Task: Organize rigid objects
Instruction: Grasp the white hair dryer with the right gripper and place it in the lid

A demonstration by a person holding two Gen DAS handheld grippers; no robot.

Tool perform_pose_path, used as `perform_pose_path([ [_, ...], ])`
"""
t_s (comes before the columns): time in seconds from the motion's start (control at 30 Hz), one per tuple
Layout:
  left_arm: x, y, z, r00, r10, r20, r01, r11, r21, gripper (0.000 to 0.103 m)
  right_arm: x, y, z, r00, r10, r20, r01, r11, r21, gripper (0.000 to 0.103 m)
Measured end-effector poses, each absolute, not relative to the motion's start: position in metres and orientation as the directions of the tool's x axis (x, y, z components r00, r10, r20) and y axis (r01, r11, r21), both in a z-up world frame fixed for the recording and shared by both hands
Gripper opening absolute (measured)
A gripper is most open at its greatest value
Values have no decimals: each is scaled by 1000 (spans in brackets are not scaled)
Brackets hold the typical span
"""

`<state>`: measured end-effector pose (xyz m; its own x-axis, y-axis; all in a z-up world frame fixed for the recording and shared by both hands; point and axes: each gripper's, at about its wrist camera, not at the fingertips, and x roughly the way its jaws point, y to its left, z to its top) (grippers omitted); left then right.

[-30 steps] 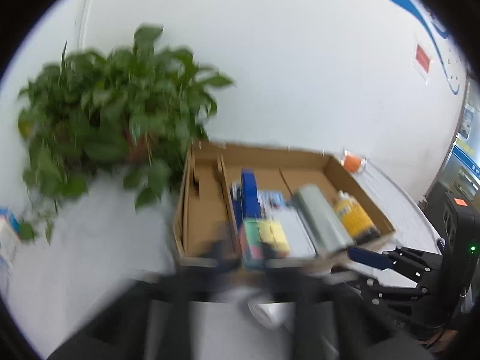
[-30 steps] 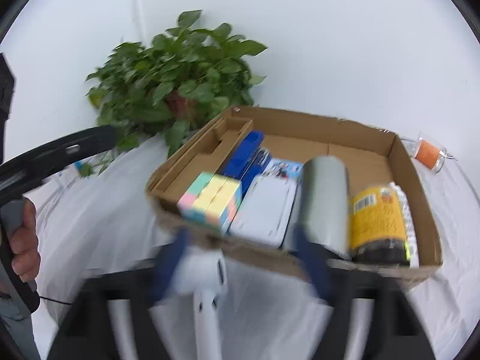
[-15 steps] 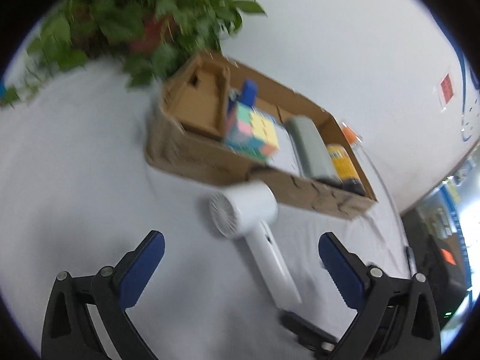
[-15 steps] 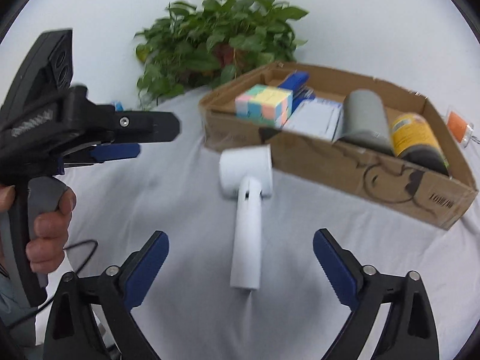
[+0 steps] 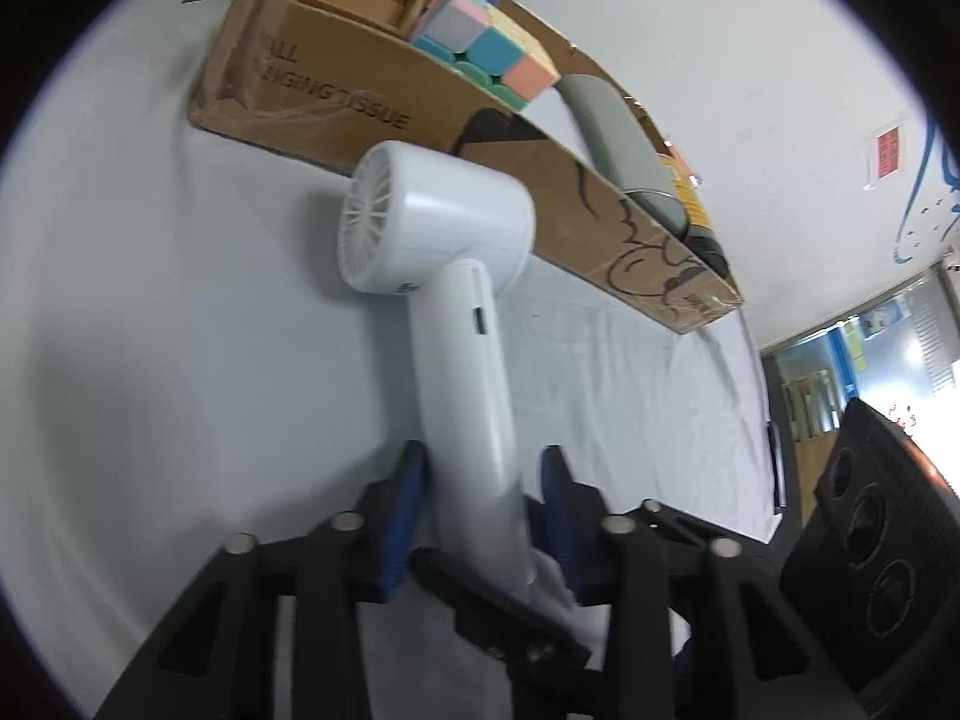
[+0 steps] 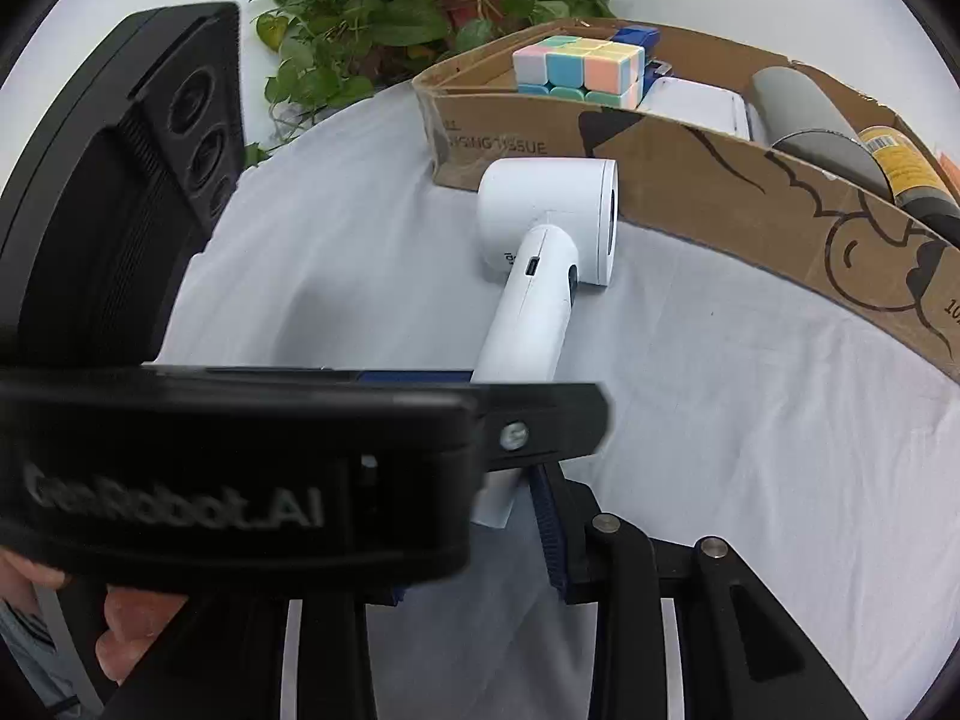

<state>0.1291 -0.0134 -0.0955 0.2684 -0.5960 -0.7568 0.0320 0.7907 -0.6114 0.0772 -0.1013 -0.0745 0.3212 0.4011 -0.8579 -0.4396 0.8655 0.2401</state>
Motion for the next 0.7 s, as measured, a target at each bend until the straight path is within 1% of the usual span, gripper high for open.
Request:
perform_pose_path([
  [0.1, 128, -9, -94, 267, -591, -761, 28, 794, -607, 32, 74, -102, -72, 334, 404, -852, -428, 870, 244, 31],
  [0.17, 124, -13, -81, 286, -574, -767, 53, 809, -585, 32, 68, -103, -63, 352, 405, -844, -432, 870, 237, 31],
  [0.27, 119, -17, -48, 343, -565, -750, 116, 818, -563, 32, 58, -111, -38, 407, 424, -809, -437, 868, 235, 32],
  [0.37, 120, -25, -10, 413, -572, -709, 192, 815, -547, 31, 54, -122, -4, 482, 442, -756, -438, 869, 230, 33],
  [0.5, 147, -33, 20, 455, -589, -668, 246, 804, -541, 31, 74, -134, 27, 563, 436, -702, -420, 883, 211, 33],
  [0.53, 156, -33, 23, 501, -579, -643, 259, 810, -527, 31, 84, -133, 34, 572, 432, -697, -418, 885, 206, 33],
  [0.7, 211, -37, 34, 499, -598, -628, 267, 795, -545, 31, 135, -135, 45, 587, 424, -690, -417, 889, 191, 33],
])
